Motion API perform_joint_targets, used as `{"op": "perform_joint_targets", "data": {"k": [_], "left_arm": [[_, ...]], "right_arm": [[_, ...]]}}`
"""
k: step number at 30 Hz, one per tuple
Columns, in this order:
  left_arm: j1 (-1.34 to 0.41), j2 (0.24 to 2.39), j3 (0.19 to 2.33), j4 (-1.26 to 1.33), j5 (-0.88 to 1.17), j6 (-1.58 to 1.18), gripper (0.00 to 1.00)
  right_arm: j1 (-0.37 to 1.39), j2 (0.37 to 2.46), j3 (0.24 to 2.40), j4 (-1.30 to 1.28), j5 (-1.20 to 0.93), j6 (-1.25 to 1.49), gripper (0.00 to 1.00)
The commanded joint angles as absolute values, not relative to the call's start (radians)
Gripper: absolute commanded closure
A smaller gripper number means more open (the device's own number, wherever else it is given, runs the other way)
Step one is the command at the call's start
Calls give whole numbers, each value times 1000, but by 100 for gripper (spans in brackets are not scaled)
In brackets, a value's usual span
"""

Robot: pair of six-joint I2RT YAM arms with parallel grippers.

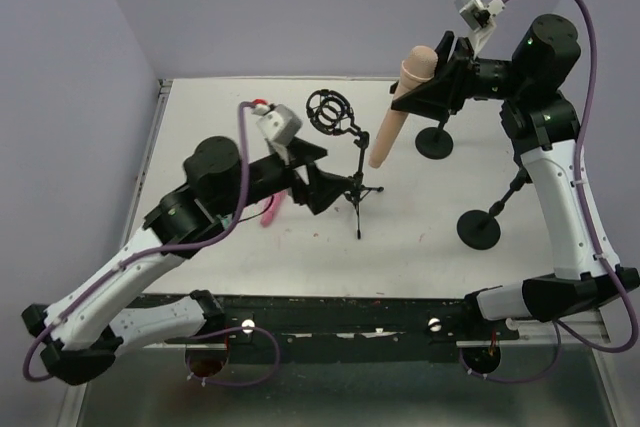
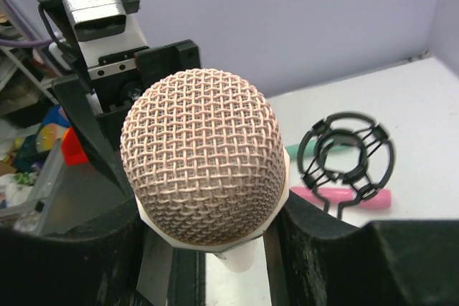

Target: Attach the microphones to the stand

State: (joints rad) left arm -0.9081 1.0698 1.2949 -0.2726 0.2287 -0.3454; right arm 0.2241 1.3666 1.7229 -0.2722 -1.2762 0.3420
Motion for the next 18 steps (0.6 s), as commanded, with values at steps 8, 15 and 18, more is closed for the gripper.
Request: {"op": "perform_joint_targets", "data": {"k": [8, 15, 18], "left_arm": [[-621, 586, 796, -308, 112, -475, 1], [-621, 543, 663, -206, 129, -610, 3], [-623, 561, 684, -216, 138, -606, 4]], "right_arm": [[301, 1592, 2115, -299, -931, 313, 82], [432, 1680, 2209, -321, -783, 259, 82], [443, 1686, 2197, -345, -753, 221, 83]]}}
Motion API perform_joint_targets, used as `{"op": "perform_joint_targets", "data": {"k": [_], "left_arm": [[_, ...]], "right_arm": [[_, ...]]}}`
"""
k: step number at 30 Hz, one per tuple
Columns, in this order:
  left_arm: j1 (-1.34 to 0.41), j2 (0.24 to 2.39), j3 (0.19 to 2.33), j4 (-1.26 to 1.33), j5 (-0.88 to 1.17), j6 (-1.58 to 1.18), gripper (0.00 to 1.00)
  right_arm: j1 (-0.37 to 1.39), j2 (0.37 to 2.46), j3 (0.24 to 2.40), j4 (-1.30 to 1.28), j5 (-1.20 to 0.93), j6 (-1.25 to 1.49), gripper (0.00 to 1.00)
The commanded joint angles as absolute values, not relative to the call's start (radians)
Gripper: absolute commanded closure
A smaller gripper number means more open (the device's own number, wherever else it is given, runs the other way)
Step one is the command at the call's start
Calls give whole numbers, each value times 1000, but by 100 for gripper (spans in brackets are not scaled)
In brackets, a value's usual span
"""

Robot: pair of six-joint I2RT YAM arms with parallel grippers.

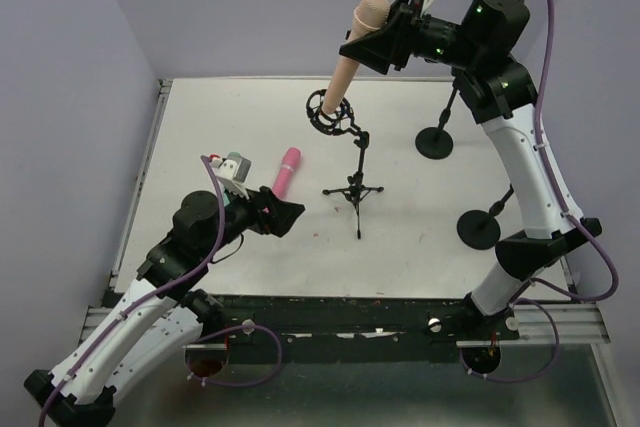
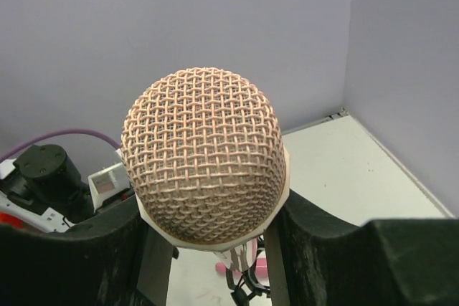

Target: Attach the microphones to the stand

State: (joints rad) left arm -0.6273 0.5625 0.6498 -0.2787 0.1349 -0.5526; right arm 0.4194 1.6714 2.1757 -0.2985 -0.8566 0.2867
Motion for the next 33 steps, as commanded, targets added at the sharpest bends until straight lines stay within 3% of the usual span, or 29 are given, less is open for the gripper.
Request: {"op": "perform_joint_targets", "data": {"k": [1, 17, 33], "left_arm": [[-621, 568, 687, -219, 140, -604, 5], [-621, 581, 680, -198, 167, -607, 5], [-623, 580, 669, -179, 195, -621, 6]], "right_arm": [[443, 1684, 2192, -351, -738, 203, 83], [445, 1680, 2108, -337, -730, 126, 82], [456, 1600, 1838, -268, -985, -38, 73]]}}
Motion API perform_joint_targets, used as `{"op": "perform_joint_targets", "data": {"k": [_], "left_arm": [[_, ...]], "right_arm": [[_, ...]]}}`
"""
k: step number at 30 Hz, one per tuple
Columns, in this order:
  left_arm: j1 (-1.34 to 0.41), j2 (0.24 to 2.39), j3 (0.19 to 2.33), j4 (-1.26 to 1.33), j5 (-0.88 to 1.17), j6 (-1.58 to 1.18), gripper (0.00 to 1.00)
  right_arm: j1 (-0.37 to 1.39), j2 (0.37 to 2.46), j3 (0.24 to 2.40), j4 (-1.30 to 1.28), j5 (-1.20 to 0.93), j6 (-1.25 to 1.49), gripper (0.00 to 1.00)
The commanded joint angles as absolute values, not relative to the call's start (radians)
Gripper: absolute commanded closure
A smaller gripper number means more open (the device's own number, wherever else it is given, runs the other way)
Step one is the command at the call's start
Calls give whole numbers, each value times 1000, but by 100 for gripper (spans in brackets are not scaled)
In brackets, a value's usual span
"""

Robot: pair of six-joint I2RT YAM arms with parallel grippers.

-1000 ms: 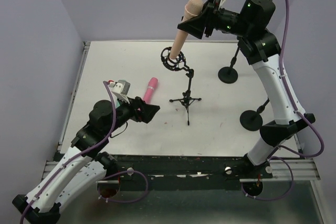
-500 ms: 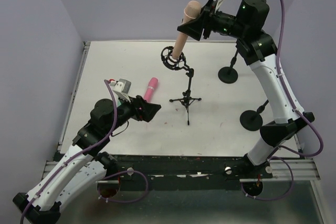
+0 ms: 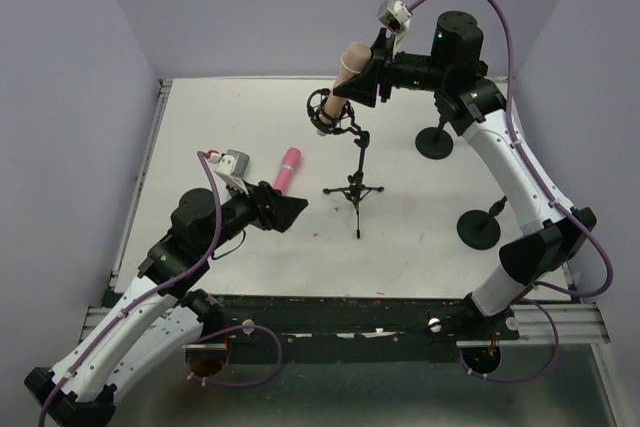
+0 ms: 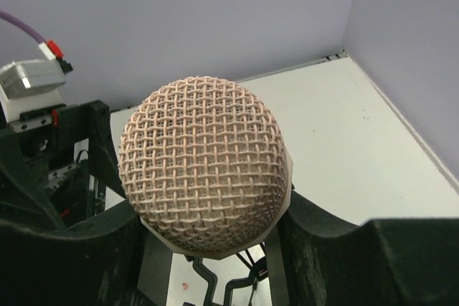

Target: Attach the microphones to the stand

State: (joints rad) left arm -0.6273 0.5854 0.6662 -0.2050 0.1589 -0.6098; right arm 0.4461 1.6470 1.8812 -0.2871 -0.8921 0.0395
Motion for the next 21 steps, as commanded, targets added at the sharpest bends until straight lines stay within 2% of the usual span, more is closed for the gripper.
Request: {"op": "perform_joint_targets", "data": {"k": [1, 3, 5, 7, 8, 11, 17, 21], "left_arm": [[-621, 577, 667, -181, 195, -621, 6], [-623, 572, 666, -181, 193, -617, 6], [-621, 572, 664, -181, 193, -615, 6], [-623, 577, 666, -179, 198, -608, 6], [-623, 580, 669, -179, 198, -600, 6], [-623, 594, 680, -190, 198, -559, 5], [-618, 630, 722, -216, 213, -384, 2], [-615, 647, 720, -194, 264, -327, 1]], "right_arm": [[456, 1592, 1821, -268, -989, -47, 72], [459, 1580, 1784, -272, -1003, -63, 65], [465, 1568, 1741, -271, -993, -74, 47], [466, 1554, 1706, -279, -980, -77, 22], [466, 1546, 1698, -285, -968, -78, 13], [466, 1522, 1687, -345, -902, -117, 1], [460, 1448, 1645, -481, -842, -236, 0], [443, 1346, 1525, -577, -848, -375, 0]]}}
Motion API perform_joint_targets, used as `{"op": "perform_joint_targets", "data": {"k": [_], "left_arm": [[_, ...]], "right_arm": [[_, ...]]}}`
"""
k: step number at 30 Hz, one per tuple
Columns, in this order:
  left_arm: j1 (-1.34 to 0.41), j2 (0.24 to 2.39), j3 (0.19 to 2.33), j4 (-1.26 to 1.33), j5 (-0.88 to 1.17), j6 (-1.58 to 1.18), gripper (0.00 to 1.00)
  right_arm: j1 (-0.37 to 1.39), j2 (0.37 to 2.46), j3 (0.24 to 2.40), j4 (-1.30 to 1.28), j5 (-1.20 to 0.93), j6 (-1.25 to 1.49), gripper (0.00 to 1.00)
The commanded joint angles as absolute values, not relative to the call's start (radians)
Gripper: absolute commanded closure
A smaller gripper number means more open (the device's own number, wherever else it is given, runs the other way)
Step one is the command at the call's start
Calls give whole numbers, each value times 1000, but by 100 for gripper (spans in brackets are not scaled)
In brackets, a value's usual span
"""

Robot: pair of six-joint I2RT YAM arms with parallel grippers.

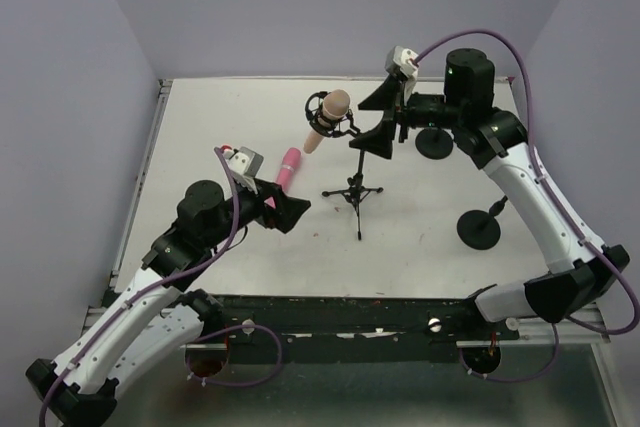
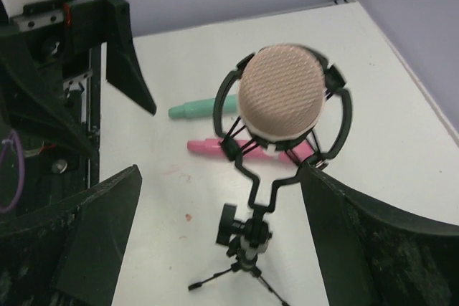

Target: Attach the microphones to the stand

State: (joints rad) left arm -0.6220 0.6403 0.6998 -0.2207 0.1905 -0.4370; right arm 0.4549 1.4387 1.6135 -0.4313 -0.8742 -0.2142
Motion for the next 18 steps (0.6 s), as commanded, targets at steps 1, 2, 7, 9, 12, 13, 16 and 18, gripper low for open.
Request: {"op": "perform_joint_targets", "data": {"k": [1, 2, 7, 9, 12, 13, 16, 18], "left_arm": [[-617, 647, 692, -140, 302, -333, 1], [-617, 644, 643, -47, 345, -347, 1], [-685, 669, 424, 467, 371, -287, 1], [-738, 718, 379, 584, 327, -166, 1], [-776, 836, 359, 736, 291, -54, 1], [-778, 872, 362, 768, 282, -42, 1], [-796, 1001, 380, 894, 220, -14, 1], [-810, 1093, 388, 1007, 166, -5, 1]], "right_arm": [[434, 1319, 1487, -583, -839, -383, 0], [419, 1290, 1445, -583, -844, -383, 0], [308, 1168, 1174, -540, -978, -405, 0], [288, 1138, 1064, -500, -1012, -426, 0], [281, 1118, 919, -419, -997, -453, 0], [281, 1114, 870, -384, -980, -454, 0], [281, 1112, 806, -344, -948, -500, 0], [281, 1118, 801, -322, -942, -488, 0]]}}
